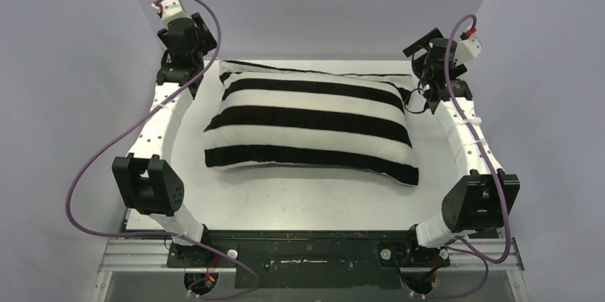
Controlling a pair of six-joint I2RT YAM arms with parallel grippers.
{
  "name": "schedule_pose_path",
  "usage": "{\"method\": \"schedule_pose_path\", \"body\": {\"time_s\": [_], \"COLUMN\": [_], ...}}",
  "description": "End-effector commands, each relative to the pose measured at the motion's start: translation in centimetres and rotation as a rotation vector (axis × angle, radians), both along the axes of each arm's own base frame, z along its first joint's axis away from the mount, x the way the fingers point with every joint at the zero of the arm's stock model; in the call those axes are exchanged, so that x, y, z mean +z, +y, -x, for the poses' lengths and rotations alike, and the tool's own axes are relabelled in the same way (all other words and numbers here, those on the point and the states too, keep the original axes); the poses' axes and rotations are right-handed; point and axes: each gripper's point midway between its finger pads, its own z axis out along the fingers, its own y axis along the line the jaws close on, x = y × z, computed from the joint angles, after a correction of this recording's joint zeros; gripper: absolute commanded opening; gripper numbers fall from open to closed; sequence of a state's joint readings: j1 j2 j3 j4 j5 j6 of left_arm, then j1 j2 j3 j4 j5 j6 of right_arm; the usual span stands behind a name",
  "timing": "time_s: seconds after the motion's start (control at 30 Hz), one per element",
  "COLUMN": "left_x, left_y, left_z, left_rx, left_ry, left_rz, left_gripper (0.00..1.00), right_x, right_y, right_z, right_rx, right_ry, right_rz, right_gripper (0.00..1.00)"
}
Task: Put the pillow into the pillowcase
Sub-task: Turn over the pillow at the center of the board, then reset both arms
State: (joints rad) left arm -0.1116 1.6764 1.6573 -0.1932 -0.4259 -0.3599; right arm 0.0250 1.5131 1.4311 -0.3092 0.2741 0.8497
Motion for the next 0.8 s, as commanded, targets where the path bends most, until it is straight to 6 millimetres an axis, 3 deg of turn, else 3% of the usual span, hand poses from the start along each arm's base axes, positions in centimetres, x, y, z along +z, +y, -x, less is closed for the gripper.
{"method": "schedule_pose_path", "body": {"time_s": [0.0,0.03,0.07,0.27,0.43,0.6,0.77], "left_x": [6.6,6.8,6.9,6.1,4.1,4.5,5.0], "left_y": [-3.4,-4.4,-5.3,-9.0,-12.1,-15.6,-15.3], "left_z": [3.3,4.0,4.9,11.5,15.9,20.2,22.7], "left_rx": [-0.236,-0.293,-0.342,-0.529,-0.680,-0.862,-0.843], "left_ry": [-0.115,-0.121,-0.129,-0.248,-0.240,-0.295,-0.340], "left_rz": [0.038,0.042,0.056,0.141,0.200,0.245,0.237], "left_gripper": [0.71,0.87,0.96,0.97,0.97,0.97,0.97], "right_x": [2.5,2.2,2.0,1.3,0.7,0.8,2.2], "right_y": [2.1,2.4,2.9,3.5,6.4,7.3,6.8], "right_z": [2.8,3.6,4.6,11.5,15.8,18.8,20.3], "right_rx": [0.147,0.164,0.199,0.290,0.438,0.513,0.488], "right_ry": [0.002,0.007,0.009,0.081,0.050,0.000,-0.050], "right_rz": [0.039,0.033,0.037,0.155,0.153,0.158,0.164], "right_gripper": [1.00,1.00,1.00,1.00,1.00,1.00,1.00]}}
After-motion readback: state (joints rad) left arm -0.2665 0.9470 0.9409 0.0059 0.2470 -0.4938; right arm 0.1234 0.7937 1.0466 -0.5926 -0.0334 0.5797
